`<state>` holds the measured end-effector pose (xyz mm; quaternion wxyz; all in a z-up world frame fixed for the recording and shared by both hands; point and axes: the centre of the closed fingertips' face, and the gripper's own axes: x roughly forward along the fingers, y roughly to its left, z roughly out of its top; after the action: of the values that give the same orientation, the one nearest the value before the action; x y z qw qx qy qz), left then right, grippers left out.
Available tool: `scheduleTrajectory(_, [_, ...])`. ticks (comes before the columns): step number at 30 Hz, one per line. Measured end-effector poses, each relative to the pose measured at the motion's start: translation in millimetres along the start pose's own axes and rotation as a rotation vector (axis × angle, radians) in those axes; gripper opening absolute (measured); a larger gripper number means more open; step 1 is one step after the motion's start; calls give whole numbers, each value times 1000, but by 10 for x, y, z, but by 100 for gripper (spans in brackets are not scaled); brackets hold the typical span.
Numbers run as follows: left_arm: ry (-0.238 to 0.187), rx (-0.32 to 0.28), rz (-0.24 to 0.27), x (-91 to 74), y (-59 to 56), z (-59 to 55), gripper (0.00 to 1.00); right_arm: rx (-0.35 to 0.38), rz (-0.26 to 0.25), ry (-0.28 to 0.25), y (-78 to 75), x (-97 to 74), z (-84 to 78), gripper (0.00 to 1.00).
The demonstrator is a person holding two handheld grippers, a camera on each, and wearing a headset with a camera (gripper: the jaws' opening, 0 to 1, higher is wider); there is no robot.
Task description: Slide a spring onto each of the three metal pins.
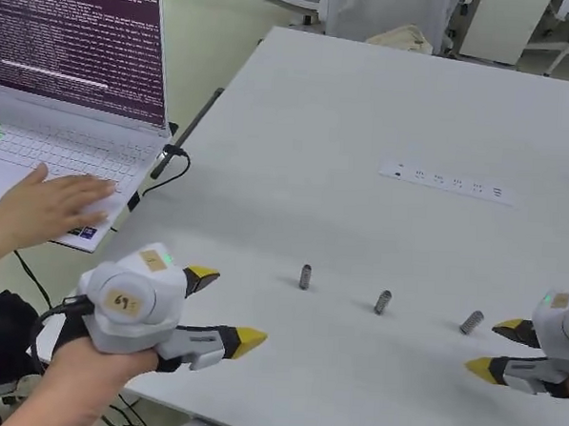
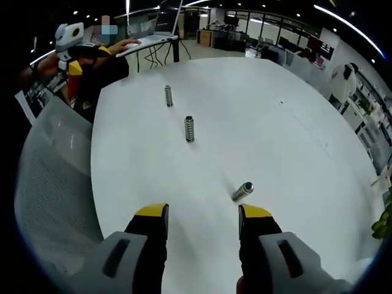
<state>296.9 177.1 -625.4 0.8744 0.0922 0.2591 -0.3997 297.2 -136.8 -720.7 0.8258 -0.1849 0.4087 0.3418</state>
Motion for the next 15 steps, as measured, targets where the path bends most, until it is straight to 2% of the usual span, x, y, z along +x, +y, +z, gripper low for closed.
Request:
scheduleTrajectory(7, [-5,7,-21,62,-5,28,57,27,-20,-45,50,-96,42,48])
scheduleTrajectory(13, [-9,14,-40,131,-20,64,57,58,-50,-87,124,-265,68,51])
scheduleTrajectory(15, [-9,18,-47,157,-30,77,58,69,-59,-96,119,-258,43,52])
